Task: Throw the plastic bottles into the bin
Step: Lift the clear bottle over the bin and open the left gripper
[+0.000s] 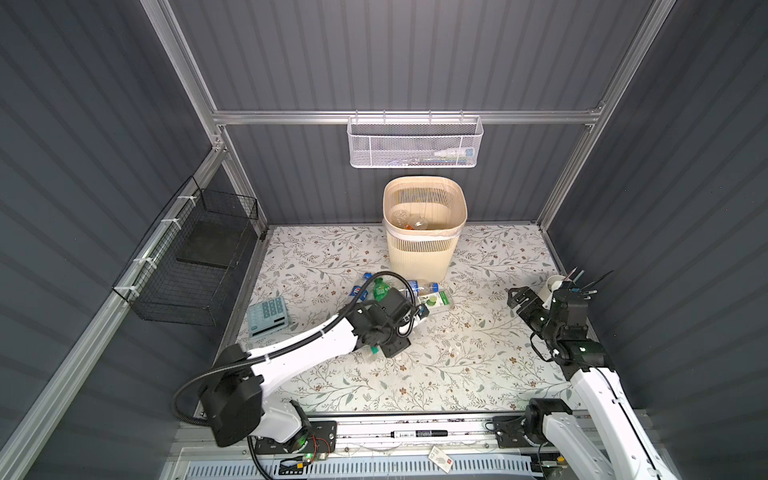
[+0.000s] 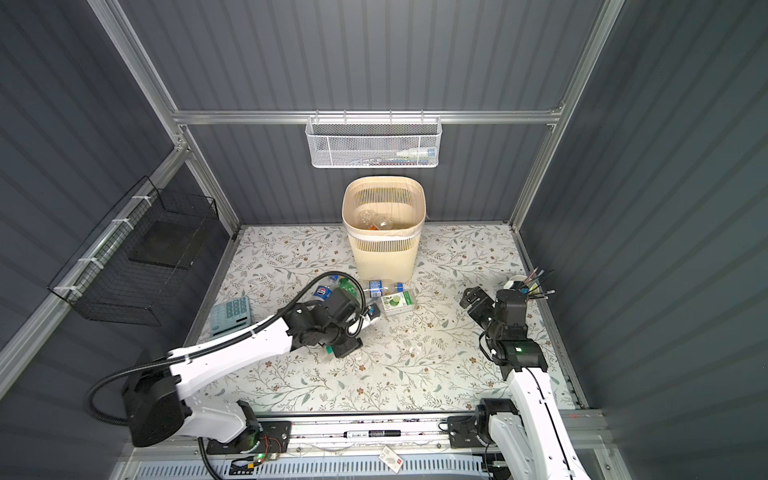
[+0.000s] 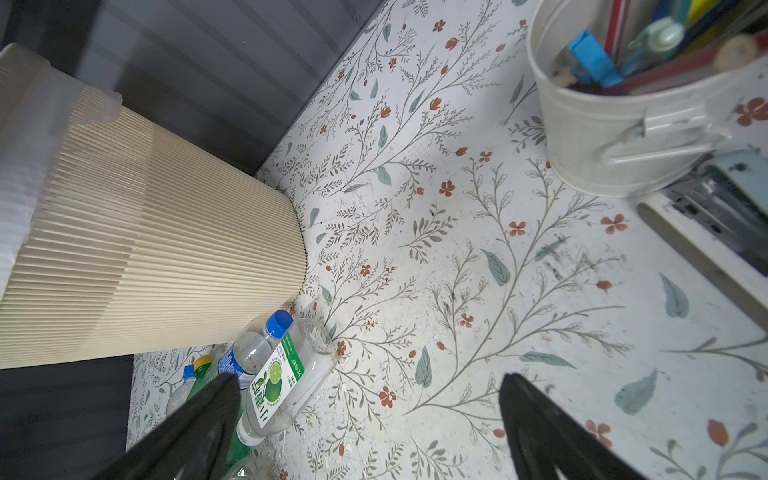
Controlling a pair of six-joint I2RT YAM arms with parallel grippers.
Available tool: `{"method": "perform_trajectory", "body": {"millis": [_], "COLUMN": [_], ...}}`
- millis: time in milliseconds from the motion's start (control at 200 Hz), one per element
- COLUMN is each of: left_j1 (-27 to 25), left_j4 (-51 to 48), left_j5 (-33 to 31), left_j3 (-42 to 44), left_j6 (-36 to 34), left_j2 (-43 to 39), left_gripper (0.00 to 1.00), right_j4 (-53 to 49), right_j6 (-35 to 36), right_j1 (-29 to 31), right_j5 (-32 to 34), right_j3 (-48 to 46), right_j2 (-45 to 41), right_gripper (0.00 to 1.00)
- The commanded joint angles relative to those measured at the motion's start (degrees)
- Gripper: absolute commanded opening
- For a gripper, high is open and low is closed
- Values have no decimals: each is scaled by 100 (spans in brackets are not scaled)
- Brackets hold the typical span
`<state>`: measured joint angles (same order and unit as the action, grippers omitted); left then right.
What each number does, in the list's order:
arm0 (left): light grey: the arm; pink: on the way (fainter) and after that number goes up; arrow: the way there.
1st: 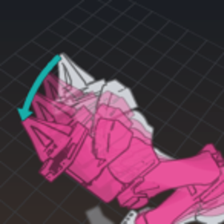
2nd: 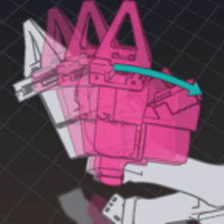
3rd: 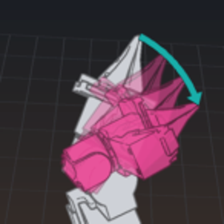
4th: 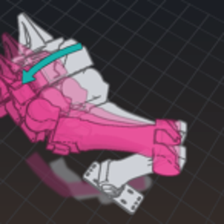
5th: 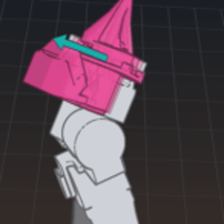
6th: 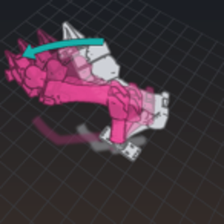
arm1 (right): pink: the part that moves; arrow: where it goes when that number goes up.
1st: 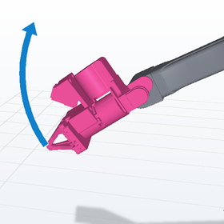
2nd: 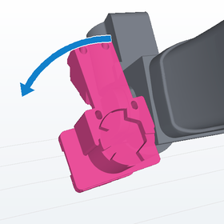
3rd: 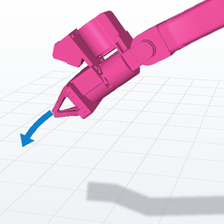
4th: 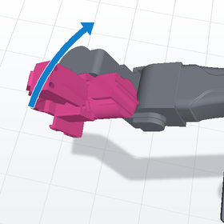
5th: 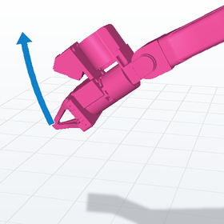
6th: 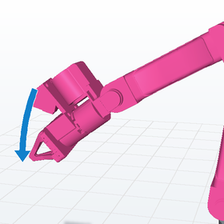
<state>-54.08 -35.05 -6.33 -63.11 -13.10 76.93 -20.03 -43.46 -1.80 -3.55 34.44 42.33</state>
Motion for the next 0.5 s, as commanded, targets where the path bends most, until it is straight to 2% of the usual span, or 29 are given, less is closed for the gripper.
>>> {"method": "perform_trajectory", "body": {"millis": [0,55,115,185,260,335,400,495], "left_j1": [-37,-25,-27,-27,-27,43,434,1488], "left_j4": [729,1291,2401,3832,5099,5541,5398,4820], "left_j5": [-982,-1270,-1462,-1377,-1271,-1235,-856,443], "left_j3": [-645,-845,-860,-702,-705,-1138,-1691,-2875], "left_j6": [-171,-410,-675,-1050,-1365,-1446,-1021,611], "left_j2": [-872,-1302,-1714,-2014,-1887,-1300,-580,695], "left_gripper": [33,33,34,39,40,39,37,41], "right_j4": [-89,-95,-89,-64,-49,-16,42,254], "right_j6": [75,68,36,-8,-70,-116,-152,-222], "right_j1": [-80,-117,-142,-154,-160,-162,-162,-164], "right_j5": [-23,-4,5,22,38,16,-64,-374], "right_j3": [103,125,142,142,127,142,148,136], "right_j2": [-92,-131,-171,-237,-282,-313,-312,-230], "right_gripper": [99,99,99,99,99,99,99,99]}}
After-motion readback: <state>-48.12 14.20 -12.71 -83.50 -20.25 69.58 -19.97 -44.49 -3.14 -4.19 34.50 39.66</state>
